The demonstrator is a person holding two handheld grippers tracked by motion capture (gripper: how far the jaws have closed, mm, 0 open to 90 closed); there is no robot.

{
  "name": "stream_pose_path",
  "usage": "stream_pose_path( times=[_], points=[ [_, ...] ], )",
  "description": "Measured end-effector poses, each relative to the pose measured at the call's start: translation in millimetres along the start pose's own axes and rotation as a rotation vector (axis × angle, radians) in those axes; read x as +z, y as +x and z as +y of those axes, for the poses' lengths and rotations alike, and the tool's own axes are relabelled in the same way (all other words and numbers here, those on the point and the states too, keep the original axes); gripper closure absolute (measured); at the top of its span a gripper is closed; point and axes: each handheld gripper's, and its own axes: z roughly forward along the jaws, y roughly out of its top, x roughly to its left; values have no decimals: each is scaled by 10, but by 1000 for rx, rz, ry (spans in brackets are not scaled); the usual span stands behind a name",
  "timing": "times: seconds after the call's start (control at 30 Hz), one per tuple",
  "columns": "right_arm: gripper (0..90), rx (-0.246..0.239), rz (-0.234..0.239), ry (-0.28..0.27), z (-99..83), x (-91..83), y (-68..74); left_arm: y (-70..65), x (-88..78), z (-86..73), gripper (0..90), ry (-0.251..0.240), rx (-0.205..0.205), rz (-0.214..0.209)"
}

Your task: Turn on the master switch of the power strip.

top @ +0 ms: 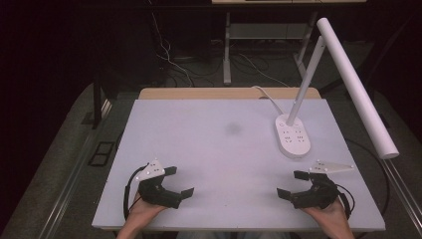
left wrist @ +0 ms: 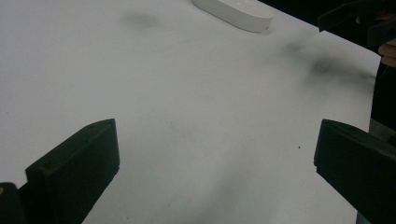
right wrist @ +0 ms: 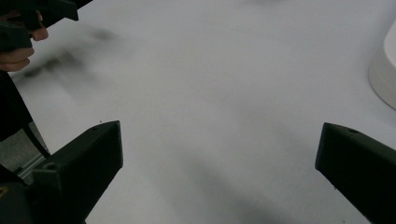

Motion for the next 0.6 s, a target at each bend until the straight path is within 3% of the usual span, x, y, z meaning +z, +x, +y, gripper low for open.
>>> stream_pose_path(
  times=[0.6],
  points=[
    [4,-7,-20,14,188,5,-4,9,-1,-5,0,5,-3,5]
  ],
)
